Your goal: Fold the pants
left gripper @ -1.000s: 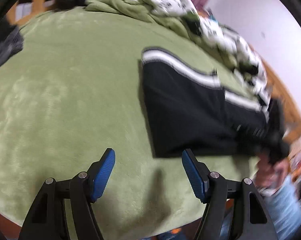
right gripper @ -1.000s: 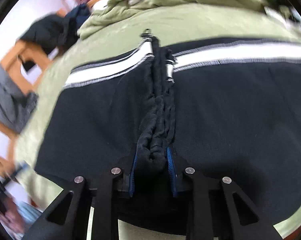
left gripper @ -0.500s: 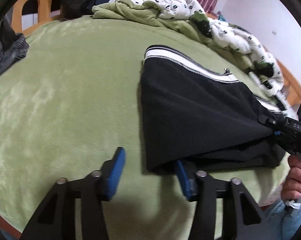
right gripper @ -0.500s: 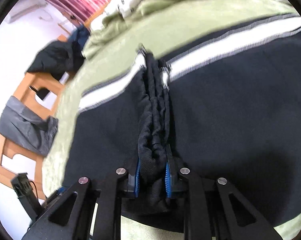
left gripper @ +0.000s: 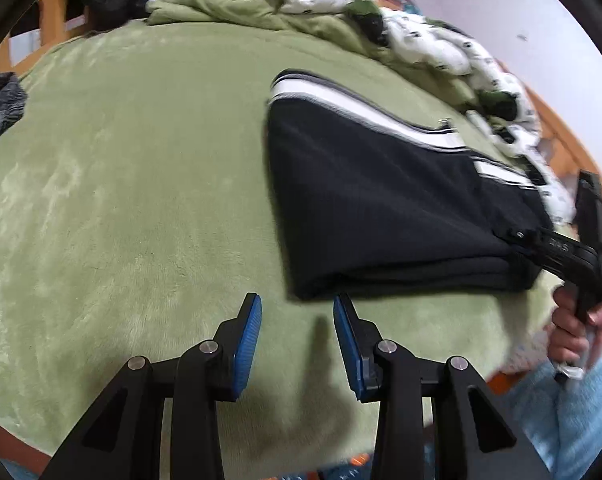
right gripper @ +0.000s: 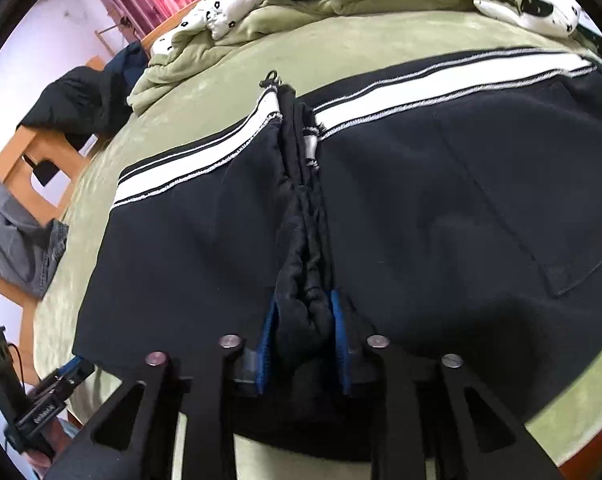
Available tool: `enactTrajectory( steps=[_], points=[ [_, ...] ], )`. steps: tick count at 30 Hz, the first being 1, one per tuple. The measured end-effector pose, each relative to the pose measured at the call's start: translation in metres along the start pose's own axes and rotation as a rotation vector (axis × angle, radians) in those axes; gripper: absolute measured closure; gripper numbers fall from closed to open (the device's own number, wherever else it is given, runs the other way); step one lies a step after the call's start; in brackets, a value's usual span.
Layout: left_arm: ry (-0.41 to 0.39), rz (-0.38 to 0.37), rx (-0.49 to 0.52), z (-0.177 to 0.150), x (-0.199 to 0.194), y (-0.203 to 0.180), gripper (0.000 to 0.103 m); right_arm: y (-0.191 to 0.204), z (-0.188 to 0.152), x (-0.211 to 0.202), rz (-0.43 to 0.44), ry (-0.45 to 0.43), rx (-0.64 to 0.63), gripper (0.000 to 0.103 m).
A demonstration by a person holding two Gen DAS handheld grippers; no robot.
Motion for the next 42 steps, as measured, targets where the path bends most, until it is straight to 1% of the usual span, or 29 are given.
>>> enactTrajectory(
  steps=[2, 4, 5, 7, 8, 9, 10, 11, 12, 13, 15, 16, 17, 19, 20, 22, 25, 27, 28, 29, 31, 32, 33, 36, 38, 40, 42],
  points=[
    [-0.031, -0.039, -0.014, 0.003, -0.016, 0.001, 0.067, -0.002, 0.002, -0.016, -0.015, -0.03, 0.004, 0.068],
    [-0.076, -0.068, -0.045, 0.014, -0.025, -0.001, 0.065, 0.002, 0.004, -0.039, -0.021, -0.107, -0.019, 0.068],
    [-0.086, -0.075, -0.051, 0.02, -0.025, -0.002, 0.065, 0.009, 0.005, -0.05, -0.045, -0.161, -0.058, 0.068],
    [-0.1, -0.089, -0.055, 0.04, -0.017, -0.012, 0.064, 0.023, 0.005, -0.062, -0.092, -0.232, -0.147, 0.068],
    [-0.101, -0.097, -0.046, 0.047, -0.011, -0.017, 0.064, 0.034, 0.005, -0.066, -0.102, -0.266, -0.195, 0.068],
    [-0.095, -0.09, -0.032, 0.053, -0.002, -0.022, 0.064, 0.041, 0.003, -0.067, -0.092, -0.282, -0.218, 0.068],
    [-0.078, -0.056, -0.025, 0.056, 0.008, -0.025, 0.064, 0.046, 0.002, -0.065, -0.058, -0.278, -0.235, 0.068],
    [-0.063, -0.045, -0.023, 0.057, 0.017, -0.026, 0.064, 0.05, 0.0, -0.059, -0.018, -0.254, -0.245, 0.07],
    [-0.041, -0.049, -0.021, 0.053, 0.027, -0.027, 0.064, 0.055, 0.001, -0.05, 0.005, -0.219, -0.254, 0.071],
    [-0.012, -0.057, -0.011, 0.044, 0.037, -0.027, 0.064, 0.053, -0.005, -0.041, -0.002, -0.179, -0.264, 0.071],
    [0.022, -0.064, 0.038, 0.026, 0.05, -0.028, 0.064, 0.047, -0.012, -0.014, -0.05, -0.073, -0.278, 0.074],
    [0.005, -0.036, 0.09, 0.015, 0.051, -0.031, 0.064, 0.042, -0.015, -0.005, -0.067, -0.031, -0.293, 0.074],
    [-0.017, -0.022, 0.121, 0.01, 0.046, -0.035, 0.064, 0.039, -0.018, -0.003, -0.069, -0.034, -0.305, 0.075],
    [-0.017, -0.003, 0.148, 0.008, 0.04, -0.04, 0.062, 0.035, -0.018, -0.007, -0.049, -0.029, -0.292, 0.075],
    [-0.002, -0.004, 0.145, 0.01, 0.037, -0.041, 0.06, 0.032, -0.019, -0.01, -0.043, -0.023, -0.28, 0.075],
    [0.021, 0.002, 0.129, 0.018, 0.031, -0.041, 0.059, 0.034, -0.019, -0.011, -0.045, -0.018, -0.282, 0.075],
    [0.015, 0.033, 0.084, 0.037, 0.011, -0.037, 0.059, 0.038, -0.02, -0.025, -0.05, 0.005, -0.272, 0.075],
    [-0.015, 0.022, 0.056, 0.055, -0.009, -0.034, 0.059, 0.038, -0.016, -0.044, -0.023, -0.007, -0.237, 0.075],
    [-0.036, 0.009, 0.045, 0.068, -0.02, -0.034, 0.057, 0.038, -0.011, -0.06, -0.016, -0.045, -0.219, 0.075],
    [-0.048, 0.004, 0.043, 0.077, -0.028, -0.035, 0.051, 0.037, -0.001, -0.074, -0.017, -0.082, -0.211, 0.073],
    [-0.089, 0.009, 0.066, 0.102, -0.051, -0.042, 0.05, 0.036, 0.019, -0.097, -0.028, -0.147, -0.209, 0.061],
    [-0.103, 0.009, 0.077, 0.109, -0.056, -0.046, 0.05, 0.034, 0.033, -0.111, -0.042, -0.188, -0.207, 0.052],
    [-0.131, 0.013, 0.098, 0.122, -0.067, -0.051, 0.049, 0.032, 0.043, -0.121, -0.062, -0.22, -0.208, 0.051],
    [-0.16, 0.017, 0.137, 0.144, -0.082, -0.059, 0.044, 0.019, 0.072, -0.143, -0.163, -0.288, -0.208, 0.051],
    [-0.164, 0.03, 0.149, 0.152, -0.082, -0.06, 0.043, 0.001, 0.084, -0.151, -0.194, -0.298, -0.184, 0.05],
    [-0.172, 0.049, 0.151, 0.155, -0.075, -0.058, 0.04, -0.022, 0.09, -0.15, -0.209, -0.279, -0.137, 0.05],
    [-0.164, 0.05, 0.125, 0.151, -0.06, -0.052, 0.039, -0.053, 0.09, -0.142, -0.223, -0.246, -0.075, 0.046]
  ],
)
Point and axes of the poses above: each gripper's, at about its wrist camera, not at the fingertips, and x roughly the way its jaws point, y to its left, z to its top, the point moved 1 cm from there along x, roughly the way its jaws point, and after that the axes turned 4 degrees about -y, right-handed, at the moved point
